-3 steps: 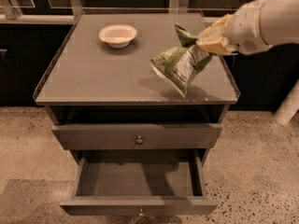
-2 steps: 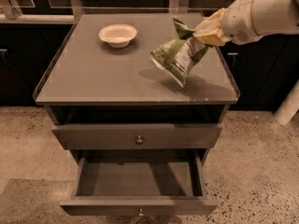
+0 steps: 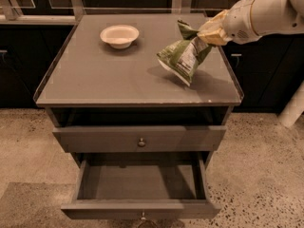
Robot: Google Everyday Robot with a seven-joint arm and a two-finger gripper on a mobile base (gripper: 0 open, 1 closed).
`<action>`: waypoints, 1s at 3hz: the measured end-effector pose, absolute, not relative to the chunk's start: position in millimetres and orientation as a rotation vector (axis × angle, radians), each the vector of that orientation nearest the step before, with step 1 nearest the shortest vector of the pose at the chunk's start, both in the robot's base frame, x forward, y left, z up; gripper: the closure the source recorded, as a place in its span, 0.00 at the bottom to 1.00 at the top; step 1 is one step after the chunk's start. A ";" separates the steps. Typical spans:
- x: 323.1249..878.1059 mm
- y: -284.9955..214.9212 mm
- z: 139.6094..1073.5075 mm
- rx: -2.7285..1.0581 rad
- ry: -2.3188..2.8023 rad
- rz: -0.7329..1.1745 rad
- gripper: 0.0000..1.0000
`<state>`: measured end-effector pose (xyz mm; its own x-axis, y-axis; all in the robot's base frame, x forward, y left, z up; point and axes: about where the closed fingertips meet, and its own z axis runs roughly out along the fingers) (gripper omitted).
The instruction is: Pick green jalapeno chip bag from middle drawer and place on counter
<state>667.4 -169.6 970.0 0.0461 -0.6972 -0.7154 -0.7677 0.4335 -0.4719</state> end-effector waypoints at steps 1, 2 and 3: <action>667.4 -169.6 970.0 -1.289 1.675 0.087 0.57; 667.4 -169.6 970.0 -1.289 1.675 0.087 0.36; 667.4 -169.6 970.0 -1.289 1.674 0.087 0.11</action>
Offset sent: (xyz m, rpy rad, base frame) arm 0.0000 0.0000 0.0000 0.0000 0.0000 0.0000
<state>667.4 -169.6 970.0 0.0461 -0.6972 -0.7154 -0.7678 0.4334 -0.4718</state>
